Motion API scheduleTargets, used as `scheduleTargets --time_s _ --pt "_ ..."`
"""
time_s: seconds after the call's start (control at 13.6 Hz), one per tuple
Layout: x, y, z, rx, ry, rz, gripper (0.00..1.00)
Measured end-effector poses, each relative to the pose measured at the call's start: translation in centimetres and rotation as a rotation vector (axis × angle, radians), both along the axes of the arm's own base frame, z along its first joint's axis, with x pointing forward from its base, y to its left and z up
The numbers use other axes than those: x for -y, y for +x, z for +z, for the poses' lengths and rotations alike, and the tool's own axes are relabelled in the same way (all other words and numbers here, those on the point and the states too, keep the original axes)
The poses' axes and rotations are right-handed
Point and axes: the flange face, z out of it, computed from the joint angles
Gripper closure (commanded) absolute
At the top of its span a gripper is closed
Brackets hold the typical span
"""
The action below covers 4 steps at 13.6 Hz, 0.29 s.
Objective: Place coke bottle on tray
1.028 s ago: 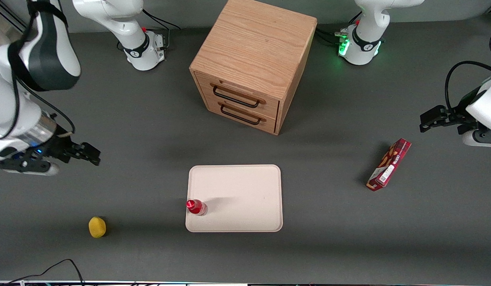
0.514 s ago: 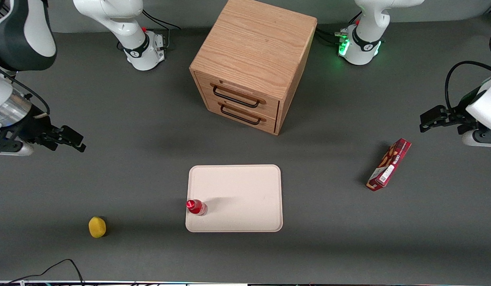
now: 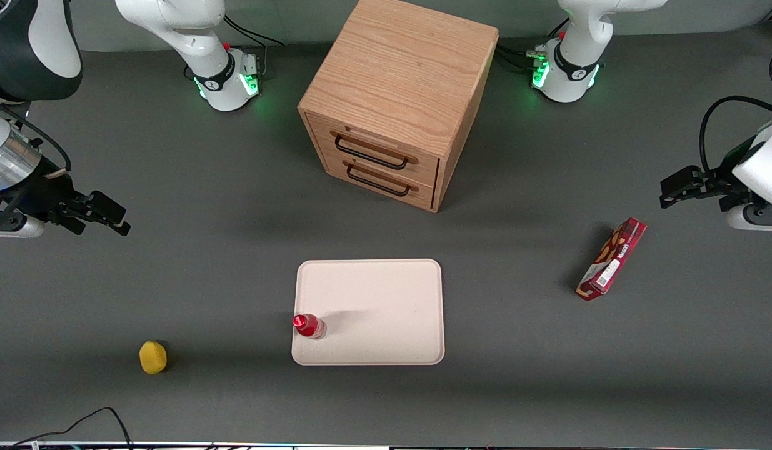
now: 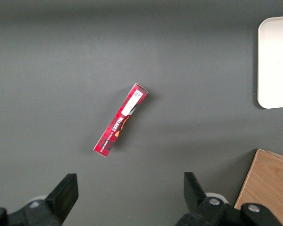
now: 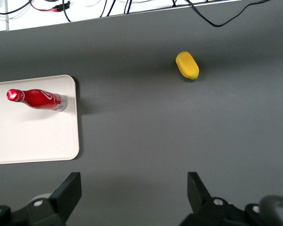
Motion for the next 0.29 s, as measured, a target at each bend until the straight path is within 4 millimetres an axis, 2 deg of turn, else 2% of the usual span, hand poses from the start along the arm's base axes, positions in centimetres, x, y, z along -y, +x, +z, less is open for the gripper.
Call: scheduleTargets --time_s 0.29 --pt "-0.07 -0.01 0.95 -0.01 0.006 -0.053 0.0"
